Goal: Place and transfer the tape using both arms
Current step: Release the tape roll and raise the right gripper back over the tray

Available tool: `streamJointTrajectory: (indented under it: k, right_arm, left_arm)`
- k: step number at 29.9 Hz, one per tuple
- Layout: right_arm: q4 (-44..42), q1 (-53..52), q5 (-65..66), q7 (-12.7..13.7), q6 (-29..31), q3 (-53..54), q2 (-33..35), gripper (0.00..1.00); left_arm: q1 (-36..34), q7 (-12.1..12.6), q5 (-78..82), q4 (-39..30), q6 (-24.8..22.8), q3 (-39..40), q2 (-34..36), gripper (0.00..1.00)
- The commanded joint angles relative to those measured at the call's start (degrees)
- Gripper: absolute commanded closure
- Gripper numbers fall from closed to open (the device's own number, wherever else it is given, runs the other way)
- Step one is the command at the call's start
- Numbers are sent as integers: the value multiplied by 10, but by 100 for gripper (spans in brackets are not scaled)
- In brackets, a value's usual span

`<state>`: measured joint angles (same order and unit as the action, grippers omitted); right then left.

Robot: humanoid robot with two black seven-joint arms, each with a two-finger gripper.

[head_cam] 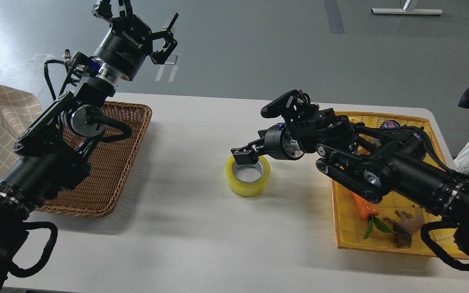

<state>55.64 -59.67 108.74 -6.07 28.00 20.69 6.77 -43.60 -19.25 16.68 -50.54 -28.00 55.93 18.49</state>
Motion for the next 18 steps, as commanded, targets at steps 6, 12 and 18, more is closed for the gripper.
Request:
streamJointTrajectory:
  k: [6,12,18]
  right_arm:
    - [69,9,-36,-1,0,86,104,0]
    - [118,59,-207,-2,0,180,177,0]
    - [123,99,-318,-25,0,262,212,0]
  left_arm:
    - [0,1,0,0,0,-2,5,2]
    - [-1,3,1,0,0,-6,4,2]
    - [-2,3,3,0,0,-7,6,2]
